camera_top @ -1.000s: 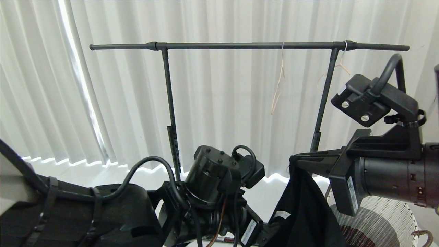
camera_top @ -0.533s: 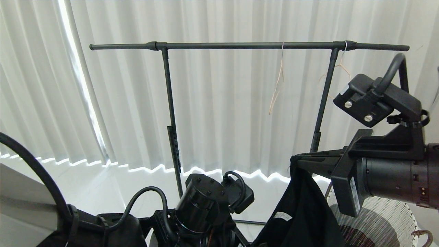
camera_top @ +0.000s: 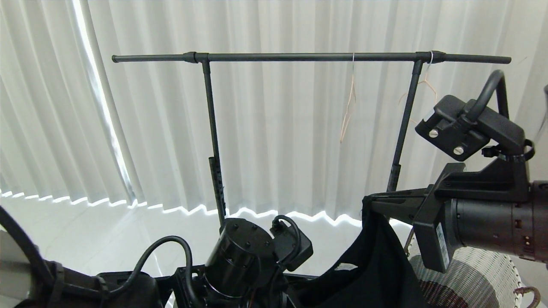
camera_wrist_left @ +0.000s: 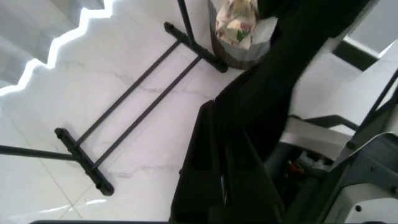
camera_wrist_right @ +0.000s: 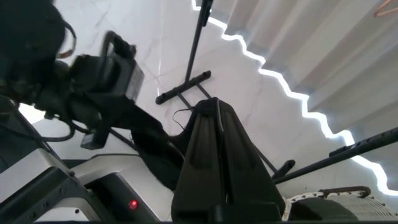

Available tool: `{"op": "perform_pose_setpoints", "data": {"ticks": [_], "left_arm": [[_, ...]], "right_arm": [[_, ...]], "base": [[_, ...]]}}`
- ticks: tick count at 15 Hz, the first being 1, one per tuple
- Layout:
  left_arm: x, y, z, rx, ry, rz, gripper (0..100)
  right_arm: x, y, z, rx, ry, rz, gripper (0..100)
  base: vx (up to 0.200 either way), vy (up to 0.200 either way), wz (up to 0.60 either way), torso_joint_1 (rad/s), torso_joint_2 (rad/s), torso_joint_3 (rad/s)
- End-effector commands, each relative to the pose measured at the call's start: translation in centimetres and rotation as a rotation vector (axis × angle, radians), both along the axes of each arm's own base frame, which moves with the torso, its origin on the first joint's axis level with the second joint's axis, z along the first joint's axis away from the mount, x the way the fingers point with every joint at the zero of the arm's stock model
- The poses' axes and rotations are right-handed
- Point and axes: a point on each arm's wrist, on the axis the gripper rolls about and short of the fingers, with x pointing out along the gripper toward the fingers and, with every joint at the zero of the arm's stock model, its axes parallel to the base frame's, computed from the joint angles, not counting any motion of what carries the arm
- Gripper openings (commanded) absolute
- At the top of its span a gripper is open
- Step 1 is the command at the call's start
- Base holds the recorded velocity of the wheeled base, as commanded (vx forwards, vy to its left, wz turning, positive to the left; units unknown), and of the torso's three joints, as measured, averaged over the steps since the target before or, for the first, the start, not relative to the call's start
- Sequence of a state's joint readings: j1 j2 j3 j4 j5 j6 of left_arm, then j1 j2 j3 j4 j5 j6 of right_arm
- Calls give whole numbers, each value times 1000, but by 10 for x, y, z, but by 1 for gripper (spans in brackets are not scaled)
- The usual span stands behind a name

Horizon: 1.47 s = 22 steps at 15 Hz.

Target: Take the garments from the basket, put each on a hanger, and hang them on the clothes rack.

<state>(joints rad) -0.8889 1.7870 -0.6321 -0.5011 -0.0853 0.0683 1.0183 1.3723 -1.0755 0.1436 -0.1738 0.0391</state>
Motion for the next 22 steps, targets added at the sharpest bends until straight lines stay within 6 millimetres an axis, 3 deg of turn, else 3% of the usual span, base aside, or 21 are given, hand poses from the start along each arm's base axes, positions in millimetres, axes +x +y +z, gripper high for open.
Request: {"op": "perform_pose_setpoints", "data": {"ticks": [1,5,8,14,18,22], "left_arm": [[-12,14,35,-111,-52,17,0],[-34,51,97,-173,-80,53,0],[-48,67,148,-238,-51,66,0],[-60,86,207,-140,-31,102,0],[-48,83,205,134,-277,264,0],[-47,81,219,96,-305,251,0]], "right_arm": [[0,0,0,0,0,-3,0],[0,0,0,0,-4,-11,0],[1,-1,1,-11,-22,-47,0],[-5,-13,11,6,-80,-111,0],[-7,-24,23,52,-107,-133,0],[-2,-26,39,112,-165,-140,0]], "base": [[0,0,0,0,0,0],[0,0,0,0,0,0],[0,0,0,0,0,0],[0,0,0,0,0,0],[0,0,0,0,0,0],[0,0,0,0,0,0]]}}
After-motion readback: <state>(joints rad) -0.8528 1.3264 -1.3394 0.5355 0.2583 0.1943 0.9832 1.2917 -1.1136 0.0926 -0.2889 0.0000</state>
